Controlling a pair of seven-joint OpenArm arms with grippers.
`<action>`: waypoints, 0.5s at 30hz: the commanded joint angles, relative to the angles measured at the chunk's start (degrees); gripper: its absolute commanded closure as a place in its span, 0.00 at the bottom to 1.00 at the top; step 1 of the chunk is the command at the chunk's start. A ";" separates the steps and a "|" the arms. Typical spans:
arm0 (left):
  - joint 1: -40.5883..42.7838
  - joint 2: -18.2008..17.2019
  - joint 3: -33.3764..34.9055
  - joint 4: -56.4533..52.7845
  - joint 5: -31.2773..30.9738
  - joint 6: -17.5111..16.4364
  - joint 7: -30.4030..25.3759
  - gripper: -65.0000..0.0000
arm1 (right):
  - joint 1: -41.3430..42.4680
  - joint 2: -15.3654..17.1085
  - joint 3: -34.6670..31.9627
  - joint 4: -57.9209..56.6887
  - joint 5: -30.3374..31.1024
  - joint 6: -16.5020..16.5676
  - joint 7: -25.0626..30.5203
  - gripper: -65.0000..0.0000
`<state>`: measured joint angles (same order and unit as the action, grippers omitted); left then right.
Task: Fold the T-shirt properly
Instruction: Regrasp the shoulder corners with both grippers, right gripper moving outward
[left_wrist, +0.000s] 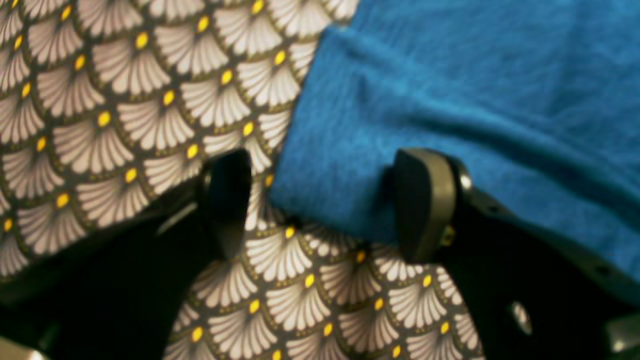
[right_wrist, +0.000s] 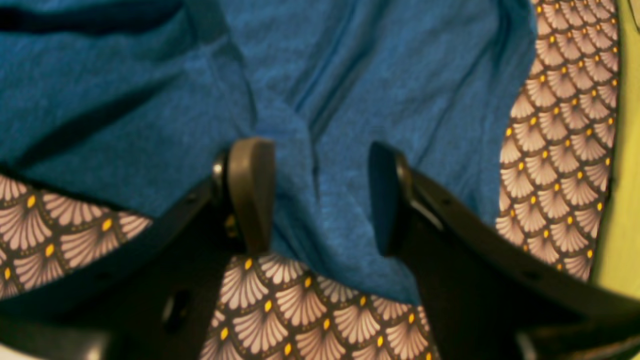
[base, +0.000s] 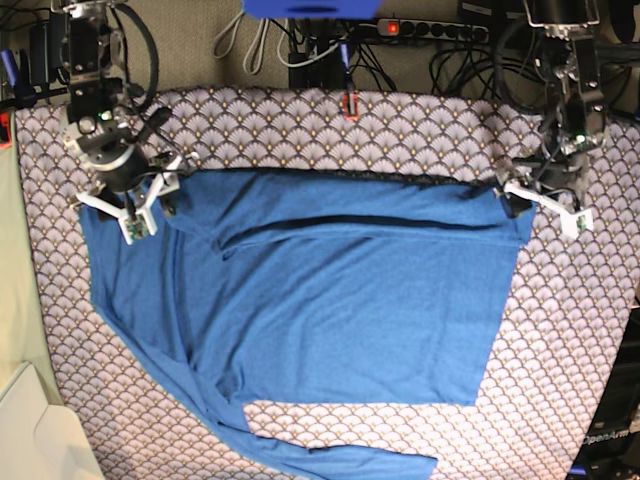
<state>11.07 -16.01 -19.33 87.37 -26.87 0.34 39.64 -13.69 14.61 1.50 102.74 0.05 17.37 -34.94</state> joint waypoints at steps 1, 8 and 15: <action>-0.57 -0.74 -0.23 0.58 -0.34 -0.21 -1.09 0.34 | 0.46 0.64 0.30 1.22 0.25 0.09 1.22 0.52; -0.04 -0.74 -0.23 -1.53 -0.34 -0.21 -1.09 0.34 | 0.46 0.64 0.30 1.66 0.25 0.09 1.22 0.52; -1.27 -0.56 -0.14 -6.98 -0.78 -0.21 -1.18 0.34 | 0.46 0.73 4.79 2.89 0.25 0.09 1.22 0.52</action>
<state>9.54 -16.19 -19.40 80.71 -27.53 -0.58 35.44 -13.67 14.83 6.07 104.49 0.05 17.56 -34.92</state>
